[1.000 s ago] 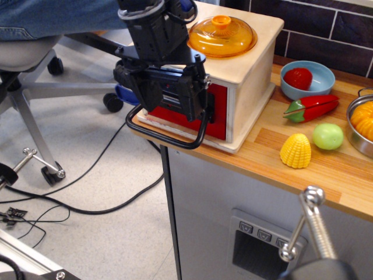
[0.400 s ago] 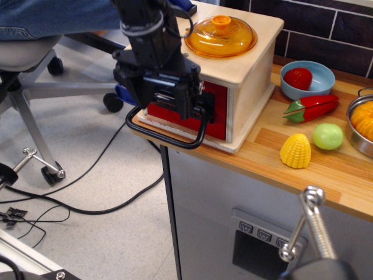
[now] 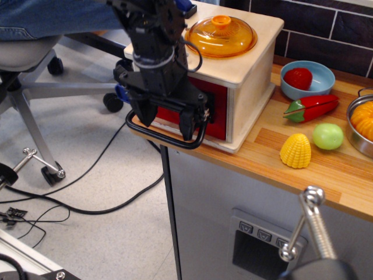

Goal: Open drawer of box

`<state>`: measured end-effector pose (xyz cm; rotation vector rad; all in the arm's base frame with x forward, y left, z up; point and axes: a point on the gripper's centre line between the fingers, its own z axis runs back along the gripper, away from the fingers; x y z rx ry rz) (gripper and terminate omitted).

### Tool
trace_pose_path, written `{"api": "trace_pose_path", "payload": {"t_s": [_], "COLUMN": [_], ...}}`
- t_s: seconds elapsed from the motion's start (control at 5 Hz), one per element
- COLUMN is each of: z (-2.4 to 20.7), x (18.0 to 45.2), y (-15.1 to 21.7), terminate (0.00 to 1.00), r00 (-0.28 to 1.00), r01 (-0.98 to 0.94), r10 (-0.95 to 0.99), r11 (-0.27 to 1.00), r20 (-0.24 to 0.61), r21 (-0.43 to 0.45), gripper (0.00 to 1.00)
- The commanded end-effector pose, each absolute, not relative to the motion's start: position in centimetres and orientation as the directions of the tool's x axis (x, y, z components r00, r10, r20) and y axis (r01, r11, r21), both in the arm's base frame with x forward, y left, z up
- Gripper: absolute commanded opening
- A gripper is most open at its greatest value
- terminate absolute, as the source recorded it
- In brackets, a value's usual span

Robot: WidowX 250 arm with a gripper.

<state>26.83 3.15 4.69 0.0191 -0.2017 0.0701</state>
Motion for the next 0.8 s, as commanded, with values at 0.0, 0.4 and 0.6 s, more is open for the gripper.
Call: {"api": "trace_pose_path", "payload": {"t_s": [0.0,0.4,0.6], "z": [4.1,3.1,3.3], "x": [25.3,21.7,20.1], "y": [2.2,1.4,1.5], "terminate": [0.00,0.00,0.00], "r00": [0.938,0.978,0.992], "r01": [-0.069,0.048,0.100], "r10": [0.024,-0.067,-0.103], "r11": [0.990,0.994,0.994], "r20": [0.345,0.197,0.073], "r21": [0.119,0.100,0.035], "gripper": [1.00,1.00,1.00]}}
